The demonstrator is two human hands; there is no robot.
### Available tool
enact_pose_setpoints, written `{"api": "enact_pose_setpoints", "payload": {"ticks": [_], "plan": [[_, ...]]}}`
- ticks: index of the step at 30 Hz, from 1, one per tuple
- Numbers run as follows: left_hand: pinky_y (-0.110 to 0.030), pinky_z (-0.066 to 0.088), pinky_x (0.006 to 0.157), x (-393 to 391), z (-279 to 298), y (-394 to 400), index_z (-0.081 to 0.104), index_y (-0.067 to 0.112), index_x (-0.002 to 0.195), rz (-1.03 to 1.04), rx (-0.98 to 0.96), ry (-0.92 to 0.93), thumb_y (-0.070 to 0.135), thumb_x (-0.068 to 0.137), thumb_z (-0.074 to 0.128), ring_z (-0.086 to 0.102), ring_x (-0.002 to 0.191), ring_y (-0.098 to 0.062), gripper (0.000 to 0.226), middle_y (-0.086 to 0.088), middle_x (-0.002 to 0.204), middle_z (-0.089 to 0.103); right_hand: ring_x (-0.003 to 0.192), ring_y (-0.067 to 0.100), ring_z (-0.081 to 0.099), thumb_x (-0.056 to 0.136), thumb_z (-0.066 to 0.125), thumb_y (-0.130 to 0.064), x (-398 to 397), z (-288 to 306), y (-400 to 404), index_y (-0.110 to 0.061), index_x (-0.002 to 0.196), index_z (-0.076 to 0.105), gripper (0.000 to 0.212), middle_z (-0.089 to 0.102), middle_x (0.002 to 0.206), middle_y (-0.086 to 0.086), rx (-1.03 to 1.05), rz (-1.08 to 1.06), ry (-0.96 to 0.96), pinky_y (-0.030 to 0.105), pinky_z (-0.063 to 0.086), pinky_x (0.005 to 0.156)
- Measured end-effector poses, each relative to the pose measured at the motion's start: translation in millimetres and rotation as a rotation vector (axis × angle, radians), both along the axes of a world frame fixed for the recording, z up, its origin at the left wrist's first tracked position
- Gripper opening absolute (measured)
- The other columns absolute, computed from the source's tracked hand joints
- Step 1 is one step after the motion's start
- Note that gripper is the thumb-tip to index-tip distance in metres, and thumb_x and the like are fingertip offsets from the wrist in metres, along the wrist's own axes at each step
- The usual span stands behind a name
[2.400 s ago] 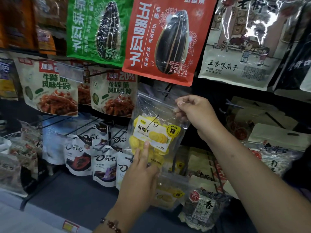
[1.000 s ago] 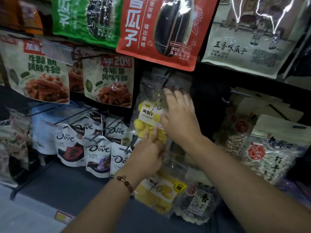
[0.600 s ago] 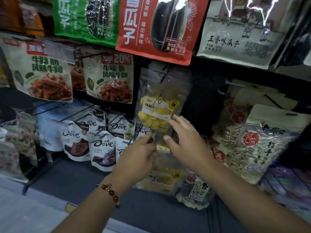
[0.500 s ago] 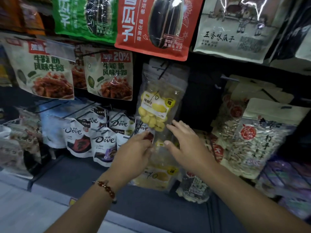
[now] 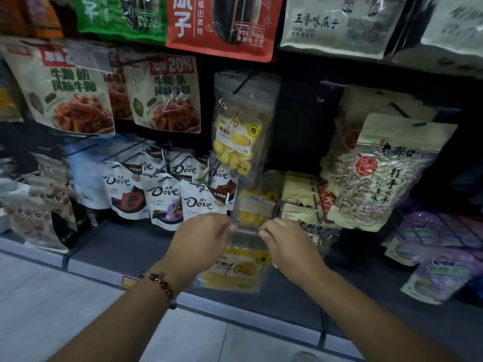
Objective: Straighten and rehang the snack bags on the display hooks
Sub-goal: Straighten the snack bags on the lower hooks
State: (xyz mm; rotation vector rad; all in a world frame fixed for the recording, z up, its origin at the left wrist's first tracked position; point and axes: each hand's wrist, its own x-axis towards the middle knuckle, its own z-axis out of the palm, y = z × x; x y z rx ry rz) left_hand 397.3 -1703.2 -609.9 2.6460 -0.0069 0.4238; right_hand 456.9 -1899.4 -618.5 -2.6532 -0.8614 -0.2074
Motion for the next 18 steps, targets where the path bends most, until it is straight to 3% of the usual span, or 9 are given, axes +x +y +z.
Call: {"api": "enact_pose_setpoints", "payload": {"ticks": [7, 10, 12, 14, 16, 18], "plan": [[-0.030, 0.045, 0.066, 16.5, -17.5, -4.0, 0.068, 0.026, 0.099, -0.005, -0.029, 0.109, 0.039, 0.099, 0.045, 0.061, 0.082, -0.018, 0.026, 0.005, 0.086, 0.066, 0.081, 0.005, 0.060, 0.094, 0.059, -0.039, 16.0, -11.5, -10.4, -0.027, 0.093, 0.071, 0.018, 0.067, 0.088, -0.011, 0.208, -0.089, 0.207, 0.034, 0.052, 0.075], [-0.029, 0.043, 0.064, 29.1, -24.4, -3.8, 0.068, 0.025, 0.097, -0.010, -0.014, 0.140, 0.040, 0.099, 0.046, 0.060, 0.078, -0.017, 0.027, 0.005, 0.081, 0.064, 0.078, 0.008, 0.062, 0.094, 0.059, -0.038, 28.6, -17.4, -12.3, -0.026, 0.093, 0.071, 0.017, 0.068, 0.087, -0.009, 0.207, -0.103, 0.279, 0.036, 0.053, 0.074], [-0.030, 0.047, 0.066, 38.7, -29.3, -1.8, 0.067, 0.024, 0.094, -0.014, -0.023, 0.167, 0.040, 0.099, 0.048, 0.060, 0.077, -0.017, 0.026, 0.004, 0.080, 0.065, 0.069, 0.010, 0.063, 0.095, 0.059, -0.038, 39.8, -22.3, -13.1, -0.026, 0.092, 0.071, 0.017, 0.068, 0.083, -0.009, 0.199, -0.114, 0.329, 0.035, 0.053, 0.065], [-0.030, 0.050, 0.067, 48.7, -33.4, 3.6, 0.067, 0.026, 0.093, -0.015, -0.098, 0.188, 0.039, 0.098, 0.051, 0.062, 0.075, -0.015, 0.021, 0.006, 0.077, 0.065, 0.061, 0.003, 0.058, 0.095, 0.060, -0.035, 51.0, -26.8, -14.1, -0.023, 0.091, 0.071, 0.017, 0.065, 0.078, -0.010, 0.220, -0.135, 0.374, 0.023, 0.045, 0.053], [-0.029, 0.051, 0.067, 58.8, -36.0, 9.7, 0.068, 0.027, 0.093, -0.015, -0.152, 0.187, 0.035, 0.097, 0.054, 0.061, 0.074, -0.012, 0.017, 0.008, 0.076, 0.065, 0.067, 0.002, 0.057, 0.093, 0.063, -0.033, 62.1, -30.2, -14.2, -0.019, 0.090, 0.073, 0.018, 0.066, 0.082, -0.008, 0.280, -0.150, 0.395, 0.018, 0.040, 0.055], [-0.032, 0.052, 0.071, 69.3, -39.1, 15.1, 0.069, 0.026, 0.094, -0.014, -0.162, 0.179, 0.034, 0.097, 0.055, 0.061, 0.076, -0.011, 0.016, 0.009, 0.080, 0.066, 0.075, 0.006, 0.059, 0.092, 0.065, -0.034, 71.6, -31.5, -12.4, -0.018, 0.088, 0.072, 0.018, 0.067, 0.084, -0.006, 0.326, -0.154, 0.403, 0.023, 0.041, 0.061]]}}
